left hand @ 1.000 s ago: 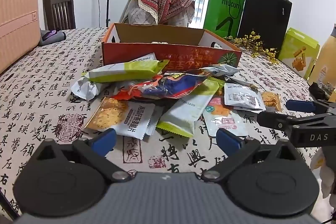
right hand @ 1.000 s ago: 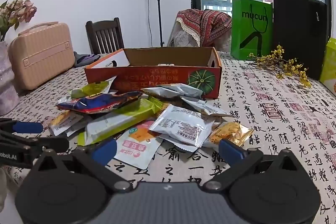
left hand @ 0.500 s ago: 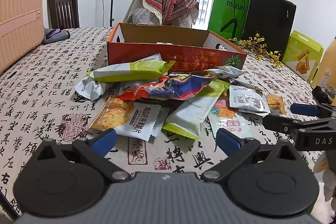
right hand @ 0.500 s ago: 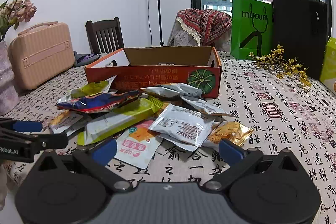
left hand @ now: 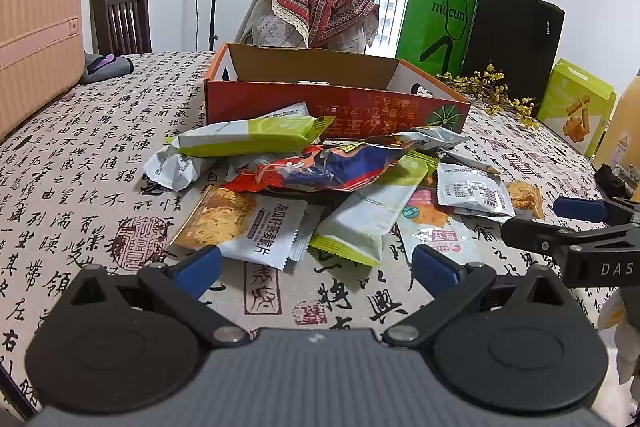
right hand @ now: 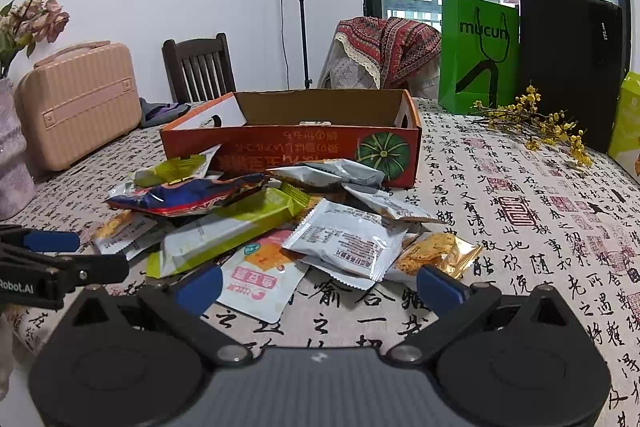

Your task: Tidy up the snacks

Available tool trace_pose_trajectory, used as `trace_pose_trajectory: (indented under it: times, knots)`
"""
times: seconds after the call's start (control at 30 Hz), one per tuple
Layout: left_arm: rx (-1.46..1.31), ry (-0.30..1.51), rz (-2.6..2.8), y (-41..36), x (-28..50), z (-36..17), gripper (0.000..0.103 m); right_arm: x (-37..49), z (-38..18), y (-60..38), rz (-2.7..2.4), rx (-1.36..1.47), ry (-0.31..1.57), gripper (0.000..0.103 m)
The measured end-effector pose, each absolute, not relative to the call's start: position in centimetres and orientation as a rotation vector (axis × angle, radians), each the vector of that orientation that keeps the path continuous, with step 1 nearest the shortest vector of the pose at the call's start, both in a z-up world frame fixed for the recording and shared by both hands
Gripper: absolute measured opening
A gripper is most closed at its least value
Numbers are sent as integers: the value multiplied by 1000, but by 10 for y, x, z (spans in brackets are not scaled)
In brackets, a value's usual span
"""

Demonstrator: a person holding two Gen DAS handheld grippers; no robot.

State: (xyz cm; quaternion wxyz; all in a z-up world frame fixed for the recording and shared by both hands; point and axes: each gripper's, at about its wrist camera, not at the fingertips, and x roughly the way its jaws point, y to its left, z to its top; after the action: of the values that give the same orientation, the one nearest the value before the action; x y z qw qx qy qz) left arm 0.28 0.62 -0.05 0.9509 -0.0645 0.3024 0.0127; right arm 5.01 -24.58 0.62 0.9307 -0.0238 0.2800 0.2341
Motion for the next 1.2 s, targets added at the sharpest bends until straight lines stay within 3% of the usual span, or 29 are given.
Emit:
trace_pose_trajectory:
  times: [1.2]
  knots:
    - [-110, 615, 24, 7, 10, 10, 103, 58, 10, -245, 485, -34, 584, 103]
